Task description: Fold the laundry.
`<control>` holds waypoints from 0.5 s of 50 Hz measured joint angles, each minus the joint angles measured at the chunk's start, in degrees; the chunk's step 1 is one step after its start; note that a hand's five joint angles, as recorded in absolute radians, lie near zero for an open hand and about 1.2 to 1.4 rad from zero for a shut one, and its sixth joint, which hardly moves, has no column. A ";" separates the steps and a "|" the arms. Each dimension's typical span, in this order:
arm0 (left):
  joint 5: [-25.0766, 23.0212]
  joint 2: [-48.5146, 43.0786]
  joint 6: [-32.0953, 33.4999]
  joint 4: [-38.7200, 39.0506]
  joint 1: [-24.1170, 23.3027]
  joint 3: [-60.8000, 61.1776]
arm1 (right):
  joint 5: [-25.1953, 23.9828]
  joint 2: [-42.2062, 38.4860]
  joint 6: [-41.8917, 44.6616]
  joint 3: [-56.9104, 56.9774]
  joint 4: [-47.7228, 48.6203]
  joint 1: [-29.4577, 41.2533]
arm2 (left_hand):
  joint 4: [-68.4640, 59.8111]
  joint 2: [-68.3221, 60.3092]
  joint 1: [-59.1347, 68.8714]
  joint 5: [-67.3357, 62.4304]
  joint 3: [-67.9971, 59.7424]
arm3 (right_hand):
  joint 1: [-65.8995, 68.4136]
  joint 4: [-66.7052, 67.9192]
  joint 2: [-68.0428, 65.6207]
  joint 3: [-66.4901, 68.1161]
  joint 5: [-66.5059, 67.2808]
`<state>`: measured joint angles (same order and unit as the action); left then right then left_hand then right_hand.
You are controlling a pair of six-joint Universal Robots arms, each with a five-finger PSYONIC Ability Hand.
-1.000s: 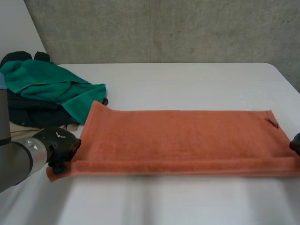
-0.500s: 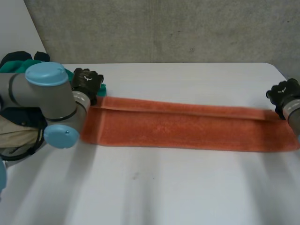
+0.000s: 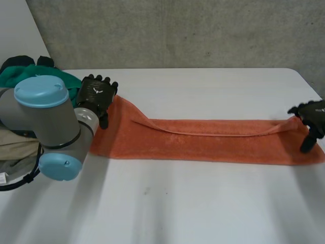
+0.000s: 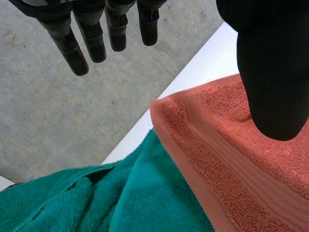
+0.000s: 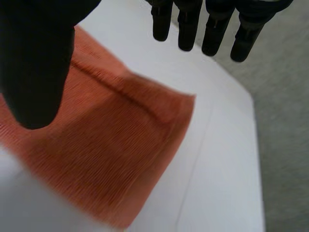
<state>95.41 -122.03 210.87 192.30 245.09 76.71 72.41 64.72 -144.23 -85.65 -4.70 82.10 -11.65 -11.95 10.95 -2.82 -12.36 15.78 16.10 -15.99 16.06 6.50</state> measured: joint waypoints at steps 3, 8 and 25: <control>-1.21 -0.06 0.11 1.01 0.12 0.32 | -3.28 0.15 0.11 -0.93 0.59 -1.91 | 0.00 0.00 0.00 0.00 0.00 | 0.27 0.38 -0.34 0.33 0.35; -5.89 -2.40 0.40 3.86 0.30 -1.87 | -6.66 -2.34 -0.17 1.64 3.85 -2.96 | 0.00 0.00 0.00 0.00 0.00 | 0.08 -1.19 0.67 -1.17 -2.98; -14.61 -24.54 0.78 8.70 3.17 -24.28 | -6.63 -20.49 -1.20 18.75 11.62 2.85 | 0.00 0.00 0.00 0.00 0.00 | 0.09 -1.07 0.59 -1.06 -2.40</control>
<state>80.80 -146.58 211.65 201.00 248.26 52.42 65.78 44.23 -145.43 -66.90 6.92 84.95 -11.65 -11.95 10.95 -2.82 -12.36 15.86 15.03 -15.41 15.01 4.10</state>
